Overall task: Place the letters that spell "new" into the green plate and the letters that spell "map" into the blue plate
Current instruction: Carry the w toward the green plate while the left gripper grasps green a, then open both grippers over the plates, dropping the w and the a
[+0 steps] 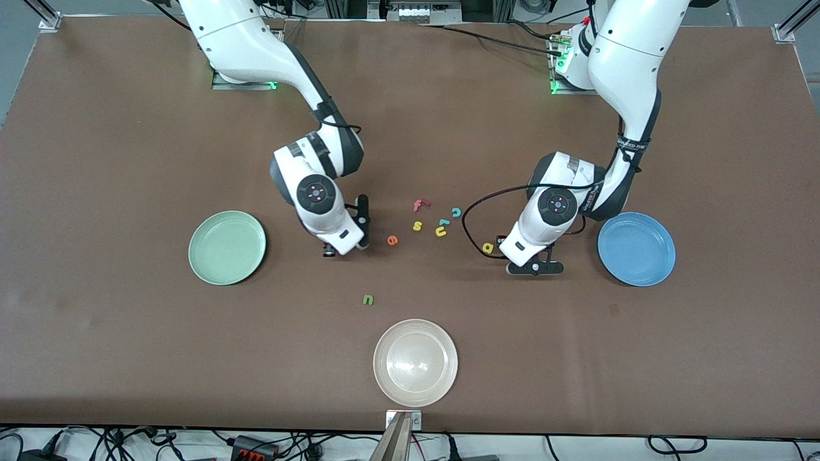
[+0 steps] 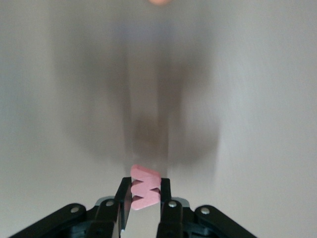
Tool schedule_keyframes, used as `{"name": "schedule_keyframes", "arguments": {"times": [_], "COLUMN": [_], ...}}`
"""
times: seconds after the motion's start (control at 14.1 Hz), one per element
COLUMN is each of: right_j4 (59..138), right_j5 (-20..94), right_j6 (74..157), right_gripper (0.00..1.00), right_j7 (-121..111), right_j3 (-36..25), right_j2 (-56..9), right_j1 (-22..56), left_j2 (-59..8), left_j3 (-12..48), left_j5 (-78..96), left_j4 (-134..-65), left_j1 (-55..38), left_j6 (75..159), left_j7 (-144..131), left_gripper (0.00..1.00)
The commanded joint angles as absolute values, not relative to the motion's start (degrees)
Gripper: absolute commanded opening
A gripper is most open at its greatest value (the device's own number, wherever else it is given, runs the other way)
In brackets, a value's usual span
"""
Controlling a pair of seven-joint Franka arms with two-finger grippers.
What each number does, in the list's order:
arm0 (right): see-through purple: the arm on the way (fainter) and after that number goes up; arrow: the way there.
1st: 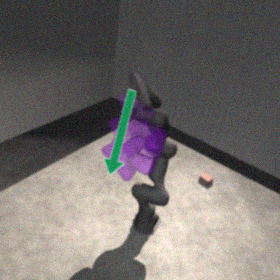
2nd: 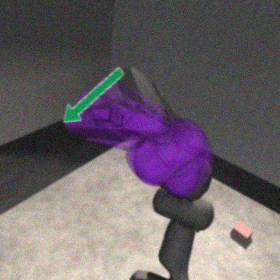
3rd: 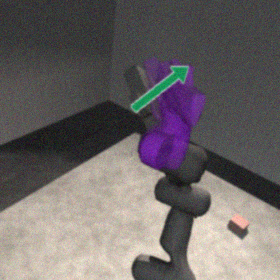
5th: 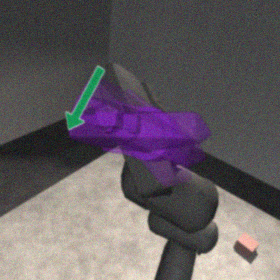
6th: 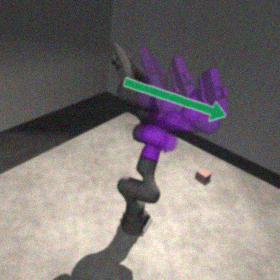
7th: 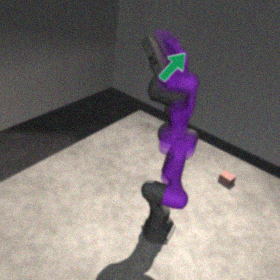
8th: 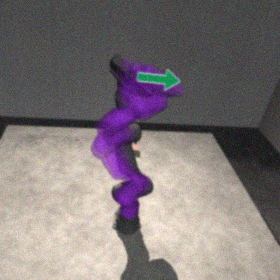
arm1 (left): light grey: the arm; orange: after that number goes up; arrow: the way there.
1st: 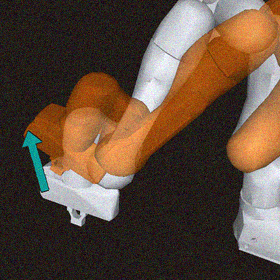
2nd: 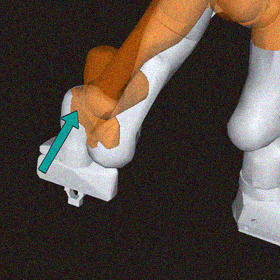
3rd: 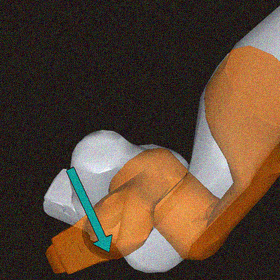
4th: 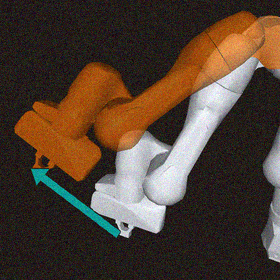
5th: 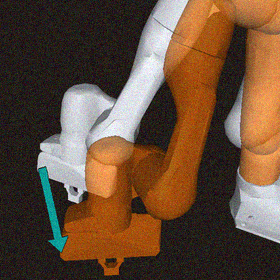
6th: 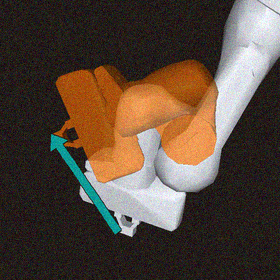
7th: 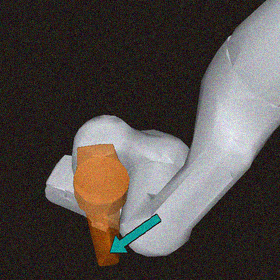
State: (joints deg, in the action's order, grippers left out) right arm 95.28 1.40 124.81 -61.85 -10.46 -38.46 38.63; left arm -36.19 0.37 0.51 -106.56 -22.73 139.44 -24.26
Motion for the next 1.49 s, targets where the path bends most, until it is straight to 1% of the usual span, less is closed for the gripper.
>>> {"name": "schedule_keyframes", "arguments": {"times": [0.0, 0.07, 0.14, 0.21, 0.35, 0.42, 0.5, 0.64, 0.85, 0.99, 1.06, 1.13, 1.2, 1.27, 1.42], "right_j4": [97.0, 97.3, 98.3, 99.7, 102.7, 103.8, 104.6, 105.8, 109.0, 110.8, 111.3, 111.3, 111.0, 110.7, 108.2], "right_j5": [1.1, 1.1, 1.1, 1.1, 1.3, 1.5, 1.6, 1.7, 2.0, 2.2, 2.2, 2.2, 2.3, 2.3, 4.1], "right_j6": [119.7, 119.5, 119.5, 119.5, 119.5, 119.6, 120.2, 122.2, 127.7, 131.1, 132.4, 132.5, 132.0, 131.5, 130.9], "right_gripper": [0.15, 0.15, 0.15, 0.15, 0.15, 0.15, 0.15, 0.16, 0.18, 0.21, 0.41, 0.97, 1.0, 1.0, 1.0], "right_j7": [-62.1, -62.2, -62.7, -62.7, -61.9, -61.8, -61.8, -62.0, -62.0, -61.9, -61.9, -61.8, -61.6, -61.5, -60.2], "right_j3": [-17.3, -19.8, -22.3, -24.0, -26.7, -27.4, -27.9, -27.9, -27.7, -27.4, -27.2, -27.2, -27.2, -27.2, -27.2], "right_j2": [-33.8, -33.6, -33.3, -32.7, -31.8, -31.7, -31.8, -32.0, -32.5, -33.6, -33.8, -33.8, -33.3, -32.5, -31.9], "right_j1": [38.1, 37.9, 37.8, 37.6, 37.6, 37.5, 36.9, 34.9, 34.5, 34.5, 34.5, 34.7, 35.0, 35.2, 36.0], "left_j2": [-36.6, -36.3, -36.0, -35.5, -33.1, -31.5, -29.9, -27.5, -25.9, -26.8, -27.9, -28.6, -29.2, -29.5, -29.7], "left_j3": [0.0, 0.0, 0.0, -0.1, -0.9, -0.9, -0.5, -0.6, -0.9, -0.7, -0.7, -0.6, -0.6, -0.7, -0.4], "left_j5": [1.1, 1.1, 1.1, 0.9, 0.4, 0.4, 0.3, 0.3, -0.7, -5.4, -6.1, -6.1, -6.1, -6.1, -6.1], "left_j4": [-106.8, -106.8, -106.6, -106.5, -105.2, -104.4, -104.2, -104.2, -104.8, -105.5, -105.7, -106.0, -106.8, -107.0, -107.0], "left_j1": [-23.2, -23.1, -22.9, -22.9, -22.2, -20.1, -16.4, -11.9, -6.3, -2.6, -1.3, -0.5, -0.3, -0.3, -0.4], "left_j6": [141.0, 140.8, 140.5, 139.9, 133.6, 129.6, 126.9, 121.5, 116.1, 116.3, 117.1, 118.1, 119.6, 120.7, 120.1], "left_j7": [-24.3, -23.9, -23.7, -23.9, -21.2, -17.7, -14.4, -6.5, -1.1, -0.2, -0.1, 0.0, 0.6, 1.0, 1.0], "left_gripper": [0.32, 0.2, 0.12, 0.1, 0.09, 0.09, 0.09, 0.09, 0.09, 0.09, 0.09, 0.1, 0.12, 0.21, 1.0]}}
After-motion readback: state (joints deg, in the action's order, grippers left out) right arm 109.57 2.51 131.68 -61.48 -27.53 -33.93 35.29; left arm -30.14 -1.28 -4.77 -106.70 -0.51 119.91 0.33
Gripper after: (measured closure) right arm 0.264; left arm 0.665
